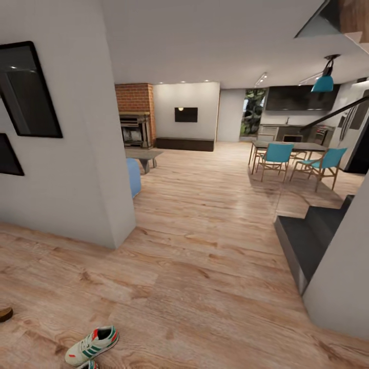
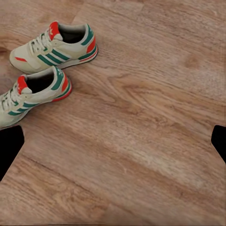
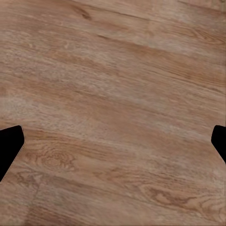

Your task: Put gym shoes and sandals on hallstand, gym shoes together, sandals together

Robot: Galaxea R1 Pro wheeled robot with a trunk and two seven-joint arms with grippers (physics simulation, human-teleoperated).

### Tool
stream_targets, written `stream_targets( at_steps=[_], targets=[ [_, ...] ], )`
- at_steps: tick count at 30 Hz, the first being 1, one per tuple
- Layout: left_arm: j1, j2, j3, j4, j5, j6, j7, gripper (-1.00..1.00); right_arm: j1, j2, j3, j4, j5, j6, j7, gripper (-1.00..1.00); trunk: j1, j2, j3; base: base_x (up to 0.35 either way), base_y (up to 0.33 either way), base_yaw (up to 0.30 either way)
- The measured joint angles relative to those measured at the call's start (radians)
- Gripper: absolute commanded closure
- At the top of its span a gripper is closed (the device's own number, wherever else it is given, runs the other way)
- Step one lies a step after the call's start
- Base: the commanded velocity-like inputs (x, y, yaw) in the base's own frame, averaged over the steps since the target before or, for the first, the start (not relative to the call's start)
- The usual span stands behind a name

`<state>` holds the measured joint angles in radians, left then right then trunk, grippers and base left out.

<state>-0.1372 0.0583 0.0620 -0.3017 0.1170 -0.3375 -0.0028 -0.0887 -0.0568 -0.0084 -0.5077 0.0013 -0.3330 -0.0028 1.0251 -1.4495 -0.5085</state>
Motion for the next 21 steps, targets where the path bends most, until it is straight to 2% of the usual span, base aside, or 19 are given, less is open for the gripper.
stream_targets(
  at_steps=[21],
  targets=[
    [-0.001,-0.002,0.0,0.0,-0.001,0.0,0.0,-1.0,0.0,0.0,0.0,0.001,0.001,0.0,0.0,-1.0,0.0,0.0,-0.016,0.0,0.0,0.267]
  ],
)
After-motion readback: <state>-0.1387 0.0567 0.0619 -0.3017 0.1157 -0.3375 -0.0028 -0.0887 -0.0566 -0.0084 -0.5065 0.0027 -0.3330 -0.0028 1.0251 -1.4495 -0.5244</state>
